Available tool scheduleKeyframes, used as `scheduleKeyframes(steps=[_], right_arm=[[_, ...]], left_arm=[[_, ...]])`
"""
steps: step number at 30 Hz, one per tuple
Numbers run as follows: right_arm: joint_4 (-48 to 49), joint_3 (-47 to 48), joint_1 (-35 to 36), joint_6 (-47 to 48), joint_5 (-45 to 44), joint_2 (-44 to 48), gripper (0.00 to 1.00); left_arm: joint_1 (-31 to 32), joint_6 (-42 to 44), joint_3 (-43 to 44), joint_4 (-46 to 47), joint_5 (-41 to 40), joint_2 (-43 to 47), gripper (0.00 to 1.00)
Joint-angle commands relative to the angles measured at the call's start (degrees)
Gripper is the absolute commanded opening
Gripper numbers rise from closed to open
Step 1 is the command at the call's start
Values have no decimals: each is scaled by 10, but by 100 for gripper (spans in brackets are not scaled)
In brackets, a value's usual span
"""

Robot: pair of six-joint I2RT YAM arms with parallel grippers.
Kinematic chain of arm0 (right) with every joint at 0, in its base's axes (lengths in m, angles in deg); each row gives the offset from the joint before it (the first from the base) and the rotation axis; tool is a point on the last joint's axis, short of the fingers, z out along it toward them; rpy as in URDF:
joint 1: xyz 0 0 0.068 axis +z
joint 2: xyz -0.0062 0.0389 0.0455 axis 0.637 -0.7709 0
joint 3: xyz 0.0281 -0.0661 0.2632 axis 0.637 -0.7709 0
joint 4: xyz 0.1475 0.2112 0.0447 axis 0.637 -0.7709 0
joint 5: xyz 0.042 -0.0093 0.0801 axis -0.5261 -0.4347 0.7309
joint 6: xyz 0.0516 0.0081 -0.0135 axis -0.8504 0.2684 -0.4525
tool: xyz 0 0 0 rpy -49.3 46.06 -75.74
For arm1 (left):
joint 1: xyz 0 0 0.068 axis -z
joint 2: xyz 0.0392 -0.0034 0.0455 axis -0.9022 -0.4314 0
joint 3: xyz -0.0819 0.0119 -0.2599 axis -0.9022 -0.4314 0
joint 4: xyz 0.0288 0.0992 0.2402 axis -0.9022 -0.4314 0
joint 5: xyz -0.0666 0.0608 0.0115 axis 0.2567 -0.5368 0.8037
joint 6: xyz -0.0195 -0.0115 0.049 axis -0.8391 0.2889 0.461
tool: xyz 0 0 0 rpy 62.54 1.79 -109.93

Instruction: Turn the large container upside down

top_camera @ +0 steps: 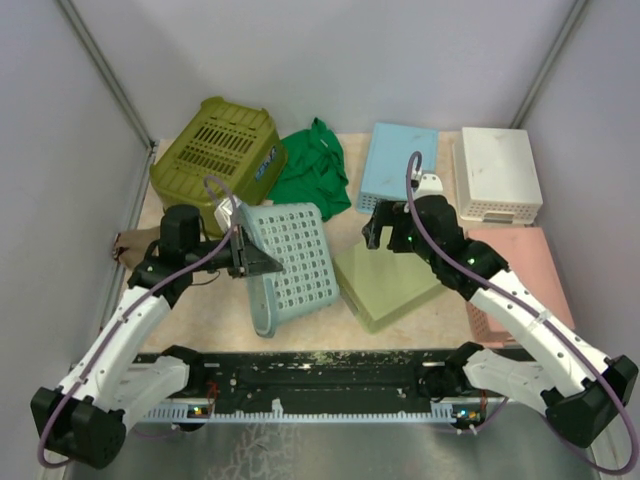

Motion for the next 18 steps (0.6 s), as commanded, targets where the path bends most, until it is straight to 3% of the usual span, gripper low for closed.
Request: scheduleKeyframes(steps=[1, 4, 9, 10, 14, 15, 18], right_arm=[[29, 35, -8, 7, 48, -5, 96], [32, 35, -12, 4, 55, -10, 96], [37, 40, -13, -5, 86, -21, 96], [39, 41, -13, -7, 92, -24, 96], [48, 29, -13, -20, 119, -29, 96], [52, 24, -13, -24, 124, -30, 96], [59, 12, -13, -36, 138, -37, 96]], left_arm=[[-12, -29, -10, 55, 160, -2, 0], [-14, -53, -31, 98, 192, -4, 0], [-45, 6, -47, 89, 219, -44, 1], [-50, 25, -44, 74, 223, -58, 7], [-57, 153, 34, -87, 159, -104, 64], [-58, 182, 57, -128, 123, -110, 73], [-58, 238, 126, -220, 14, -119, 78]])
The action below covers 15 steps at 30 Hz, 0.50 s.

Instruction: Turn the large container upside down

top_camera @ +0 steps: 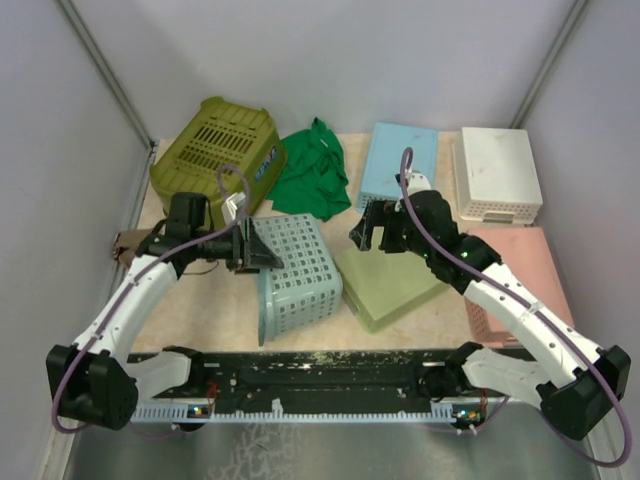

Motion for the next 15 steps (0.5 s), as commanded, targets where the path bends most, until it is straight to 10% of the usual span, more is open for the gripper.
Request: scheduleKeyframes(steps=[1, 15], right_arm=[[41, 2, -5, -21, 37, -9, 96], [36, 9, -6, -7, 16, -22, 95]], left_arm=[[-3, 130, 116, -161, -162, 4, 79], [-2, 42, 234, -277, -540, 109, 100]])
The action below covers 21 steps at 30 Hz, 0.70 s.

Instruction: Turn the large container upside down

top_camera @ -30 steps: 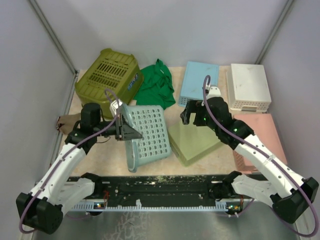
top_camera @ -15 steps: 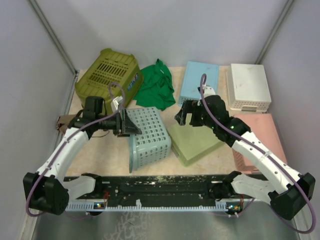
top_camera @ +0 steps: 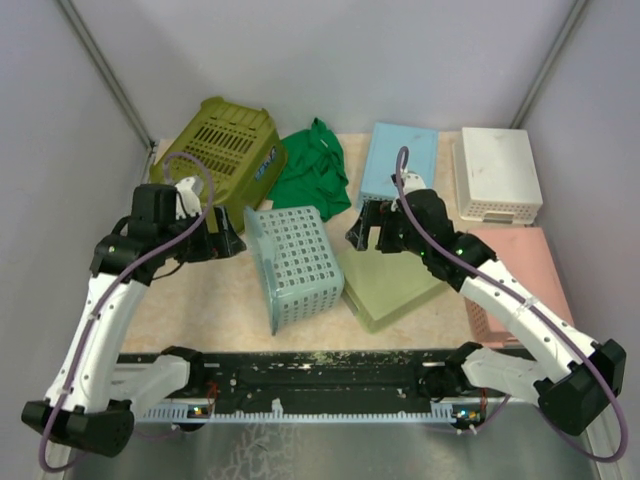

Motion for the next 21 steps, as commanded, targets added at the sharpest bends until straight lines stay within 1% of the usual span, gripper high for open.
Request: scheduleKeyframes(steps=[1, 4, 6, 8, 10, 12, 14, 16, 18, 21], right_arm=[[25, 9, -5, 7, -8, -9, 95], [31, 6, -5, 6, -5, -16, 95], [36, 5, -5, 4, 2, -24, 95], [40, 5, -5, 3, 9, -29, 95], [43, 2, -5, 0, 11, -30, 95], [42, -1, -5, 0, 8, -31, 95], [39, -1, -5, 0, 6, -31, 95], [36, -1, -5, -1, 3, -29, 95], [33, -3, -5, -1, -3, -26, 95], [32, -7, -5, -1, -7, -24, 95]], left_arm=[[-2, -74, 42, -13, -109, 51, 100], [1, -103, 79, -26, -89, 31, 100], [17, -116, 96, -45, -97, 6, 100], [68, -141, 106, -48, -157, -5, 100], [146, -174, 129, -61, -238, -25, 100], [215, -205, 158, -89, -305, -71, 100], [267, -236, 179, -106, -366, -112, 100], [309, -260, 201, -127, -412, -147, 100], [328, -278, 216, -142, -441, -176, 99], [347, -307, 216, -154, -465, -204, 92]])
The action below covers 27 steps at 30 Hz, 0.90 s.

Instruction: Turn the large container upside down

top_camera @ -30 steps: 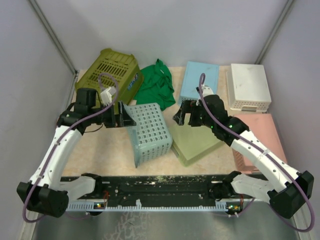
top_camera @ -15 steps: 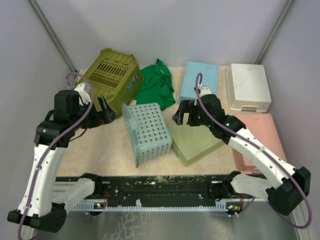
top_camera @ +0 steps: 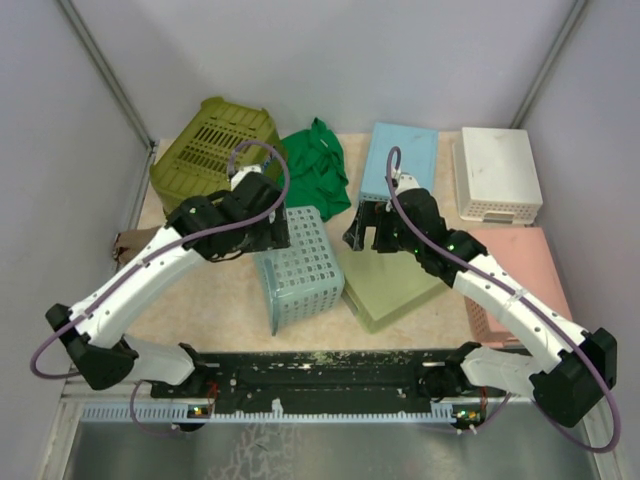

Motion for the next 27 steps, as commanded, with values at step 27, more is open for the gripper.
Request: scheduleKeyframes(steps=[27], right_arm=[[21, -13, -5, 3, -7, 10, 95]], left_arm=[[36, -88, -72, 21, -134, -77, 52]])
